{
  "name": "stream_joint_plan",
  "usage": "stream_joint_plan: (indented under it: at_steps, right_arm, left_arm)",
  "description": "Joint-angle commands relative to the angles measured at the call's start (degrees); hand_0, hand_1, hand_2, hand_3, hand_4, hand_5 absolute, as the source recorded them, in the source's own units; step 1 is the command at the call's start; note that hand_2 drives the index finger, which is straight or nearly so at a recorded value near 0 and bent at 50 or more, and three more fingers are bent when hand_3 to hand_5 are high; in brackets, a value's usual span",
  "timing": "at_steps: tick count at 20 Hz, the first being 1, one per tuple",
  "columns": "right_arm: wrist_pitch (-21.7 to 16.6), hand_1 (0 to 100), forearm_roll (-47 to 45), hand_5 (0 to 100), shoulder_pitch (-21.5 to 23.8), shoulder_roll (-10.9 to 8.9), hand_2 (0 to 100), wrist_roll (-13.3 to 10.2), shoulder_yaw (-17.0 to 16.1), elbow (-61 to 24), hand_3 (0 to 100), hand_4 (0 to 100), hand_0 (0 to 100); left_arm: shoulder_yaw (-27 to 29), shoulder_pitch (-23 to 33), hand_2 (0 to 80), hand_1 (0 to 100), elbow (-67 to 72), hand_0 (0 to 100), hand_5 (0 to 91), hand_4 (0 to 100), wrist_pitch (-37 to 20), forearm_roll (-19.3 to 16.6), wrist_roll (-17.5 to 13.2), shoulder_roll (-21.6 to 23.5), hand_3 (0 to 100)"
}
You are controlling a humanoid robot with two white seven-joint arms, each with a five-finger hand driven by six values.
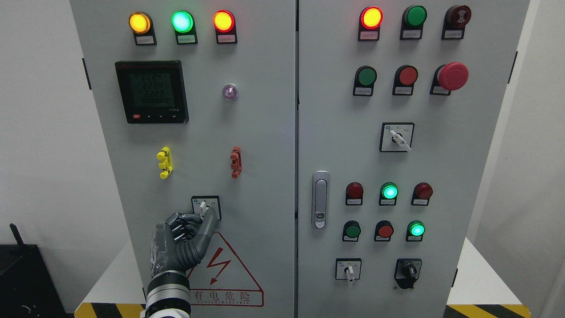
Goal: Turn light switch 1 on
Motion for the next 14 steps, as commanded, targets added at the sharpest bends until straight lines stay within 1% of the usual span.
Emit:
stream_joint_plan:
  at_steps: [1,6,14]
  right_arm:
    - [-0.02,0,-1.41,0,0.00,0.00,0,0.00,0.00,0.00,0,0,0]
    - [-0.02,0,-1.41,0,0.00,0.00,0,0.00,0.00,0.00,0,0,0]
    - [-0.02,0,-1.41,0,0.00,0.00,0,0.00,0.00,0.00,0,0,0]
  left_arm:
    - [-0.14,-0.05,62.4,62,0.04,36,88.3,94,-0.07,-0.27,-0.04,0.02,90]
    - [-0.14,0.03,62.3,61,0.04,41,88.4,94,-0.07,-0.36,-0.12,0.02,90]
    - [-0.14,-0.05,62.2,61,0.04,46,88.5,95,-0.07,-0.54,-0.12,0.02,90]
